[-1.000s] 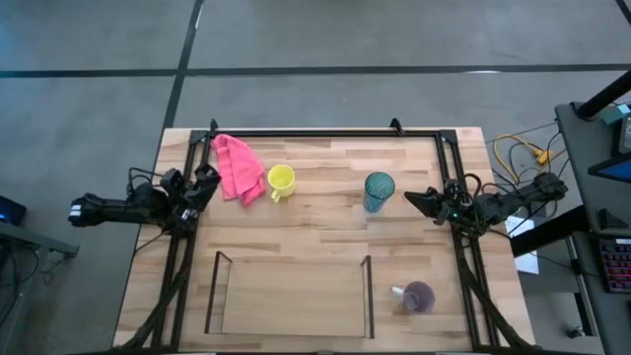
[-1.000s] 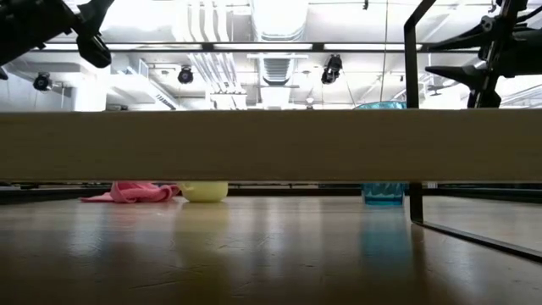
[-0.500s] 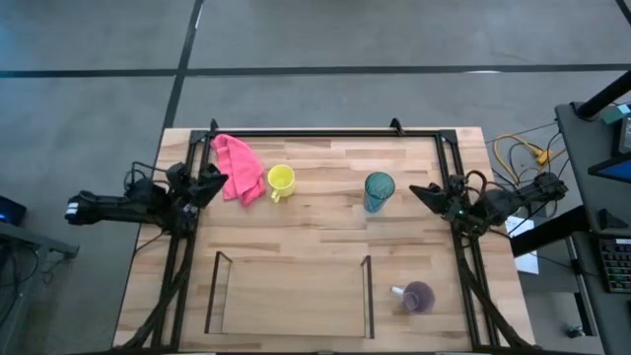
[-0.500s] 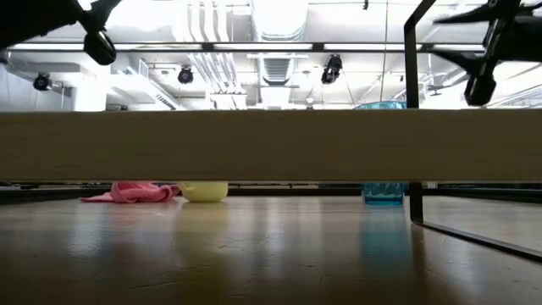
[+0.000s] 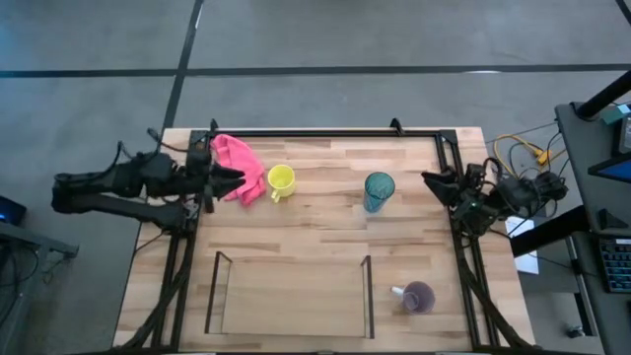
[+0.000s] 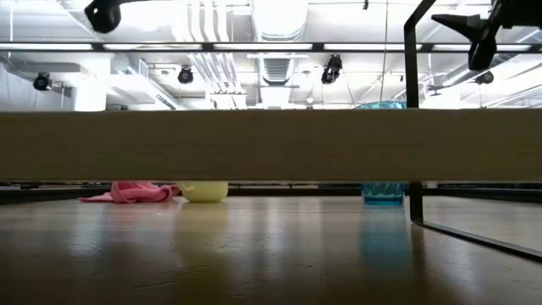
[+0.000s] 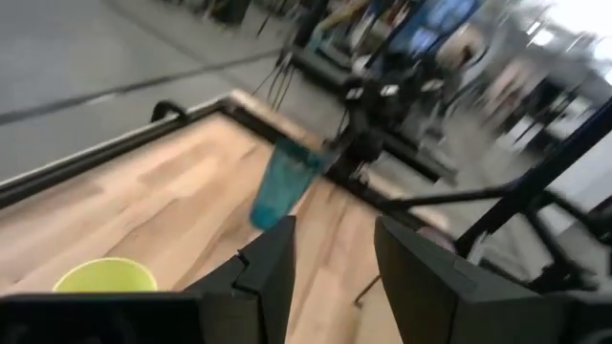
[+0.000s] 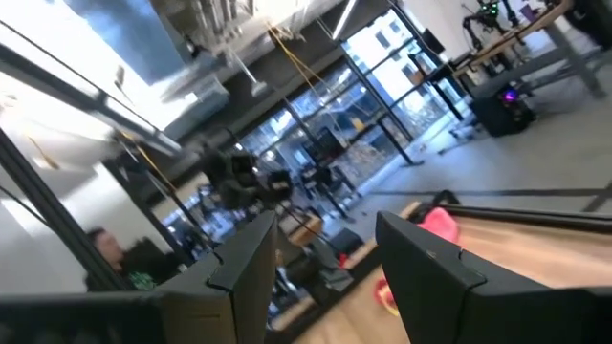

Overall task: Stack small to large cups/mugs on shelf
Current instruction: Put the yellow mug on the shelf

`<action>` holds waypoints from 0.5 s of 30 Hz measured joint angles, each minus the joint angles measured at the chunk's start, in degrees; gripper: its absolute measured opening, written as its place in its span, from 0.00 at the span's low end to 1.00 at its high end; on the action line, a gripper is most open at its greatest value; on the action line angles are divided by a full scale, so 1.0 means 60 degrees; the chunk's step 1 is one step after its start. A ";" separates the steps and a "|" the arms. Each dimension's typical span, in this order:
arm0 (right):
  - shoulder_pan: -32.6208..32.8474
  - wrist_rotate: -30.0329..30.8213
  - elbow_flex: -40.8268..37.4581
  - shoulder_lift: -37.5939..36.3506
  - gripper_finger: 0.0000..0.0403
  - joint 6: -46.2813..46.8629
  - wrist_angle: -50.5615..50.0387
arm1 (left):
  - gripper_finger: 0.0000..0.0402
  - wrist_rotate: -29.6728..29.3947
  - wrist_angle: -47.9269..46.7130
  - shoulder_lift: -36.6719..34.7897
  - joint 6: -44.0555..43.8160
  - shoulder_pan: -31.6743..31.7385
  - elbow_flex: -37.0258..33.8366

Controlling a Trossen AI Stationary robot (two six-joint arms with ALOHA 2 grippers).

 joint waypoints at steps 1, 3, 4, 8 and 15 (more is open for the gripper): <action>-0.0004 0.0031 0.0142 0.0000 0.44 -0.0014 -0.0296 | 0.32 -0.0004 -0.0124 0.0415 0.0015 0.0019 0.0228; -0.0004 0.0068 0.0399 0.0007 0.44 -0.0014 -0.0862 | 0.32 0.0002 -0.0412 0.1258 0.0017 0.0026 0.0587; -0.0006 0.0067 0.0510 0.0016 0.44 -0.0014 -0.1091 | 0.32 0.0002 -0.0412 0.1663 0.0018 0.0031 0.0773; -0.0004 0.0069 0.0873 0.0069 0.44 -0.0014 -0.1720 | 0.32 0.0022 -0.0601 0.3231 -0.0052 0.0179 0.1117; -0.0004 0.0068 0.1175 0.0161 0.44 -0.0011 -0.2162 | 0.32 0.0001 -0.0692 0.5203 -0.0065 0.0730 0.1982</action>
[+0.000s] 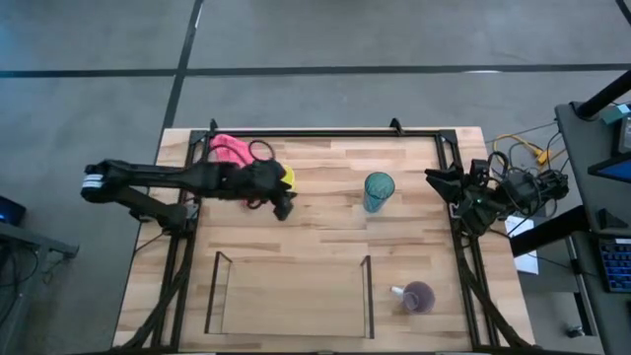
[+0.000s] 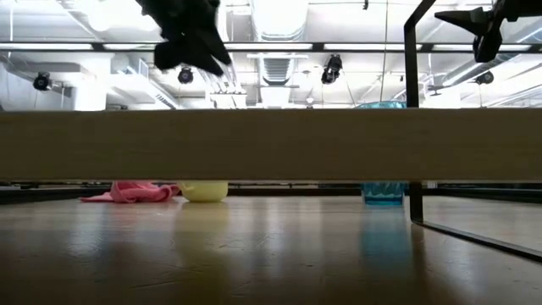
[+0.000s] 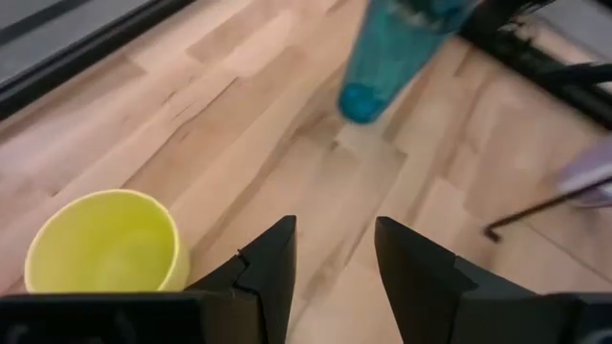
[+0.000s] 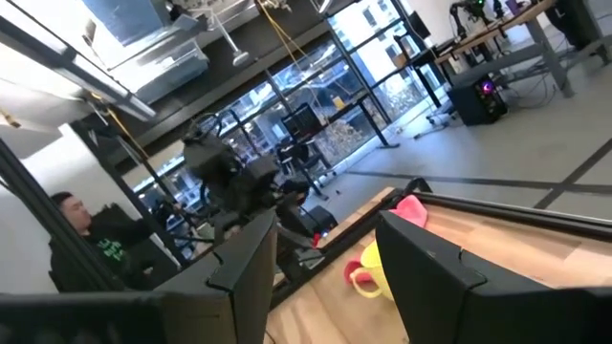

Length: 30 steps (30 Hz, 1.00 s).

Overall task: Stack small to large cups/mugs on shelf
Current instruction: Put the yellow mug on the shelf

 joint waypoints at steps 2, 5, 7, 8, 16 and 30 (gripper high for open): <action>0.0000 -0.0007 -0.0011 0.0017 0.44 0.0000 -0.0014 | 0.32 0.0091 -0.0267 0.0320 0.0046 0.0290 0.0371; 0.0000 -0.0007 -0.0119 0.0025 0.44 0.0076 0.0004 | 0.32 0.0231 -0.1528 0.0849 0.0072 0.0750 0.0850; 0.0000 -0.0044 -0.0203 0.0035 0.44 0.0107 -0.0015 | 0.32 0.0268 -0.2184 0.1229 0.0063 0.1020 0.1131; 0.0000 -0.0069 -0.0245 0.0033 0.44 0.0174 -0.0001 | 0.32 0.0319 -0.2474 0.1373 0.0059 0.1153 0.1272; 0.0000 -0.0079 -0.0523 0.0033 0.44 0.0251 -0.0004 | 0.32 0.1210 -0.2897 0.2454 0.0050 0.1836 0.1972; 0.0000 -0.0079 -0.0520 0.0032 0.44 0.0251 0.0045 | 0.32 0.0895 -0.2973 0.3926 0.0072 0.2306 0.2299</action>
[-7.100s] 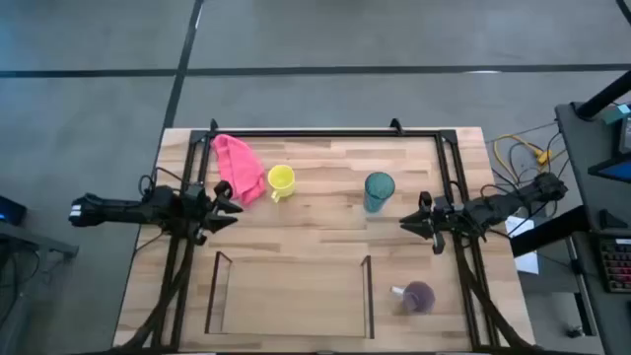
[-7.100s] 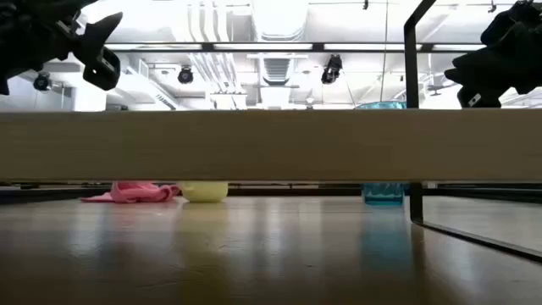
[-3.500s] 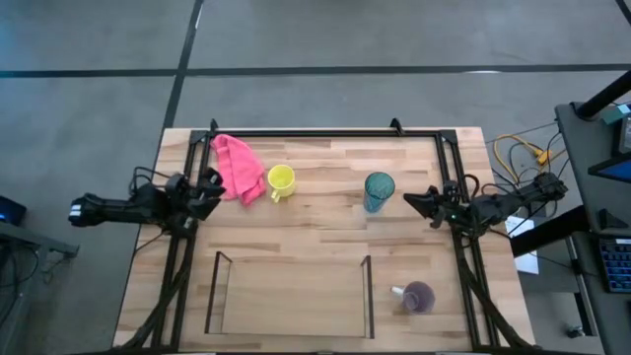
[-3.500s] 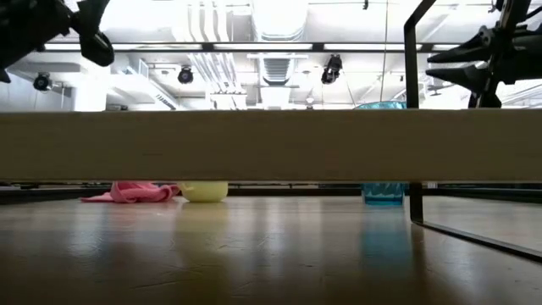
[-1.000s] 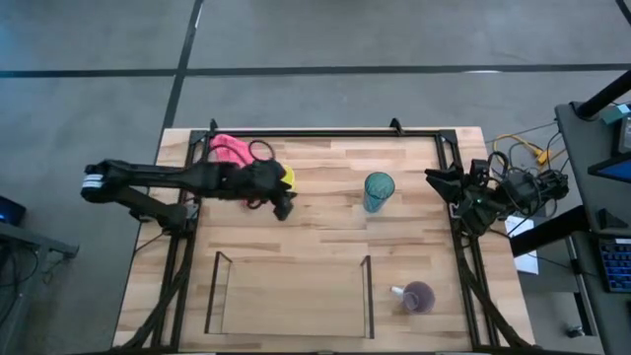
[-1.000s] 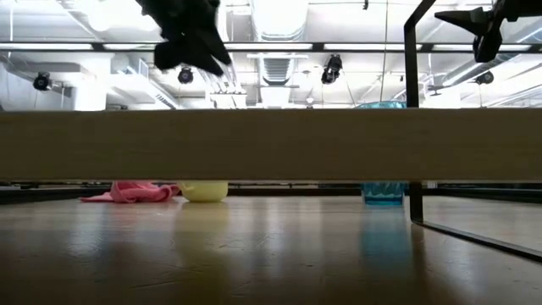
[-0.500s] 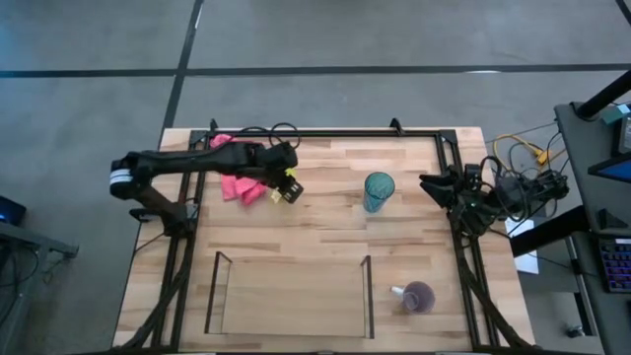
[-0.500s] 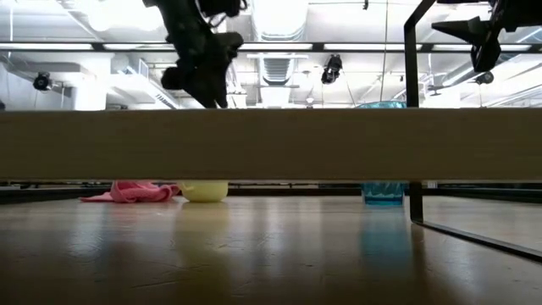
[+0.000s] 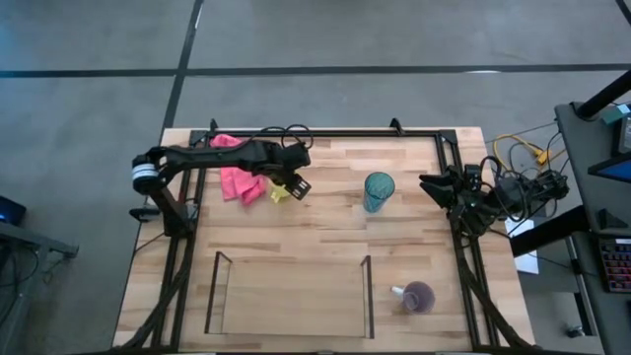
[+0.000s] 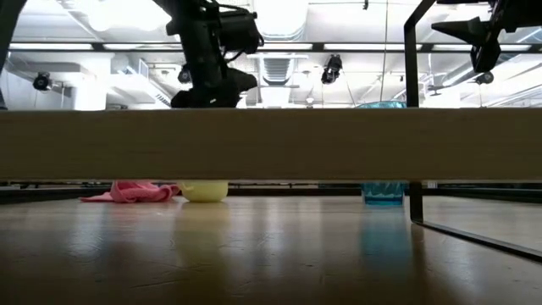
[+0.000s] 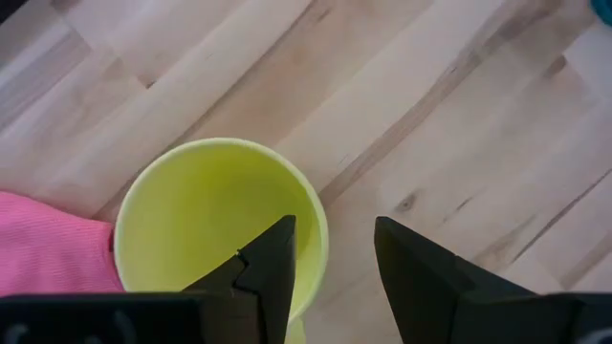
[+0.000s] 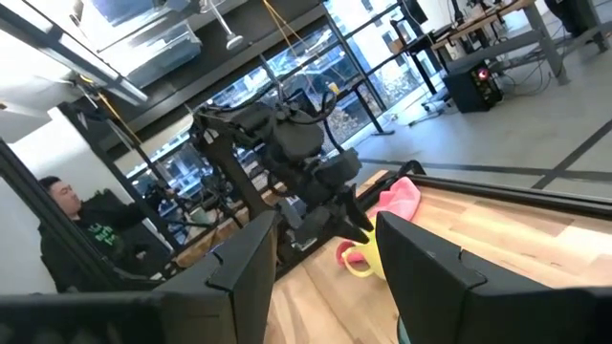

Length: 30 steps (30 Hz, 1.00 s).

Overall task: Stack small to large cups/mugs on shelf
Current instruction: Put the yellow mug on the shelf

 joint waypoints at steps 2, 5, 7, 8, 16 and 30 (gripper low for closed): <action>0.0004 0.0000 0.0000 0.0000 0.44 0.0004 0.0014 | 0.32 0.0000 -0.0004 0.0097 -0.0001 0.0054 -0.0004; 0.0000 0.0000 0.0000 0.0000 0.44 0.0004 0.0030 | 0.32 -0.0009 -0.0002 0.0265 -0.0004 0.0117 -0.0022; 0.0004 0.0000 0.0003 0.0000 0.44 0.0004 0.0035 | 0.32 -0.0038 0.0000 0.0363 -0.0007 0.0147 -0.0025; 0.0001 0.0000 0.0004 0.0000 0.44 0.0003 0.0040 | 0.32 -0.0047 0.0006 0.0426 -0.0007 0.0152 -0.0025; 0.0002 0.0000 0.0004 0.0000 0.44 0.0004 0.0057 | 0.32 -0.0073 0.0015 0.0818 0.0000 0.0177 -0.0029; 0.0004 0.0000 0.0004 0.0000 0.44 0.0004 0.0057 | 0.01 0.0407 -0.0015 0.0815 0.0530 0.0165 -0.0029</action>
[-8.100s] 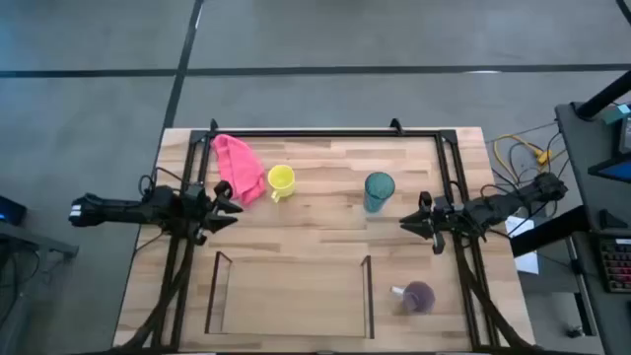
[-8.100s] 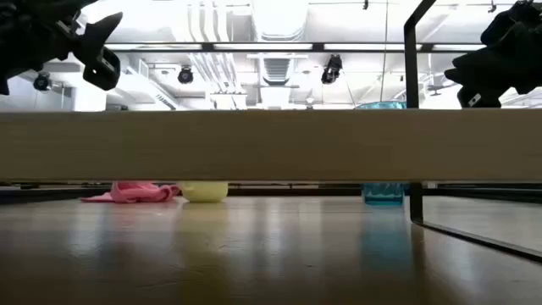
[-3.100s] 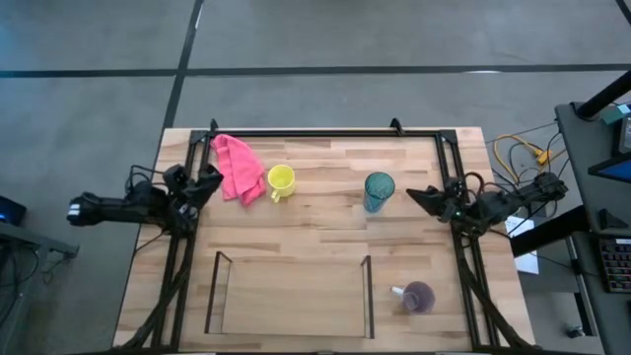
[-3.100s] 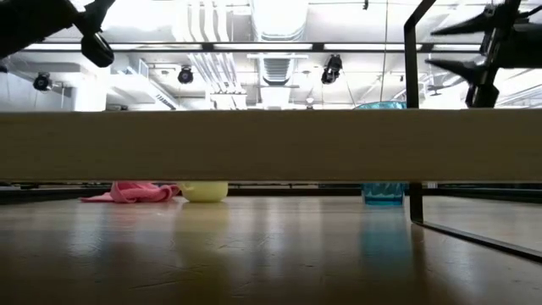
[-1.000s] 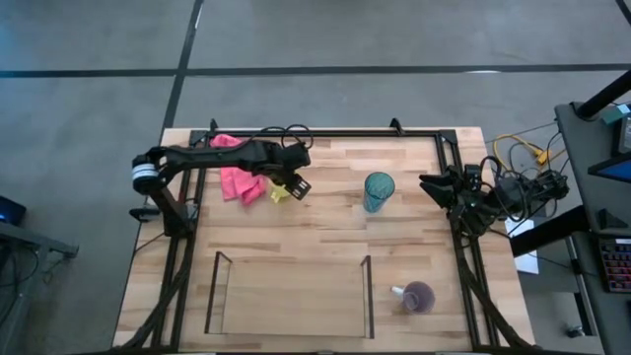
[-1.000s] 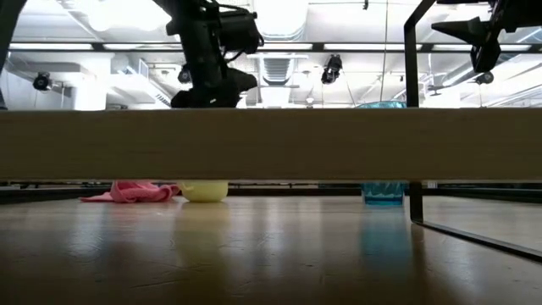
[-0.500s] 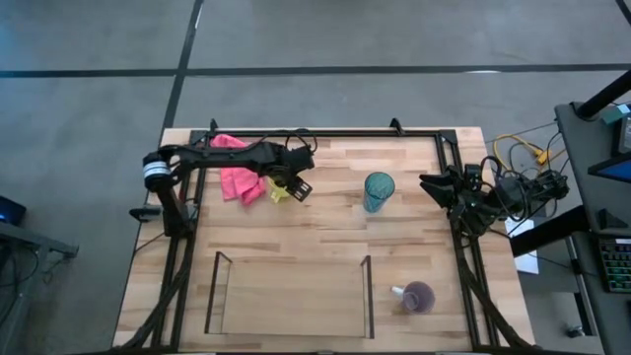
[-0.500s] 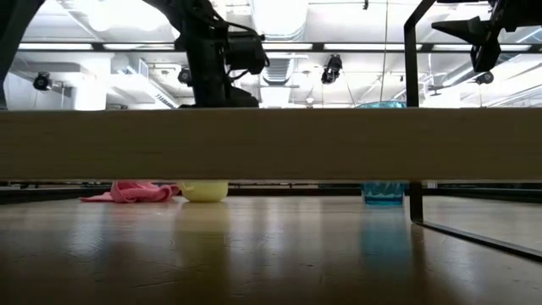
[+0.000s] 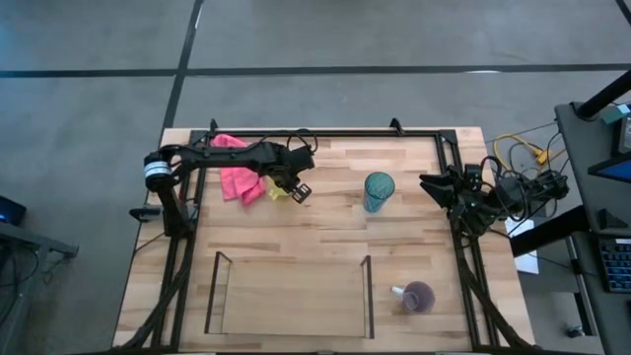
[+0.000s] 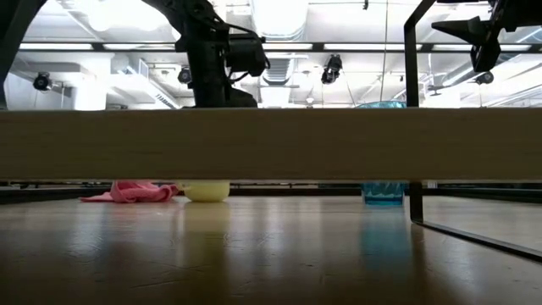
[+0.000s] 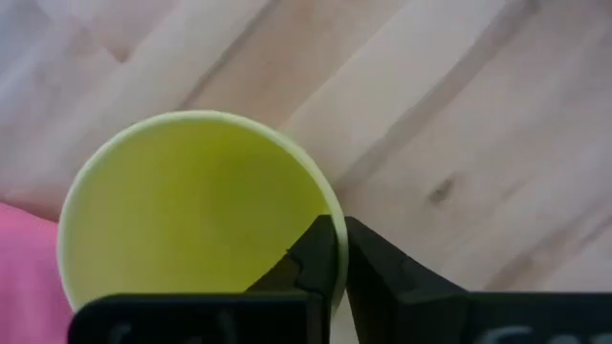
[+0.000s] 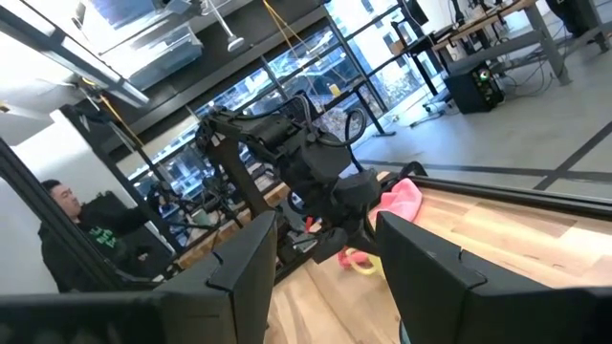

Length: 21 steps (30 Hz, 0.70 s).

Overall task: Stack small to large cups/mugs on shelf
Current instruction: Put the yellow mug on the shelf

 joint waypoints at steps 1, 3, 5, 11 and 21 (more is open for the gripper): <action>0.0000 0.0000 0.0000 0.0000 0.44 0.0000 0.0000 | 0.01 0.0187 -0.0010 -0.0035 -0.0002 -0.0040 0.0000; -0.0004 0.0000 0.0000 0.0000 0.44 0.0000 0.0000 | 0.00 0.0670 -0.0034 -0.0179 0.0000 -0.0141 -0.0003; -0.0004 0.0000 0.0000 0.0000 0.44 0.0000 -0.0004 | 0.00 0.1084 -0.0197 -0.0356 -0.0011 -0.0327 0.0005; 0.0000 0.0000 0.0000 0.0000 0.44 -0.0047 -0.0011 | 0.00 0.1168 -0.1751 -0.1000 0.0187 -0.1202 0.0556; 0.0000 0.0000 0.0004 0.0000 0.44 -0.0087 -0.0022 | 0.00 0.1236 -0.2483 -0.1891 -0.1534 -0.3388 0.1122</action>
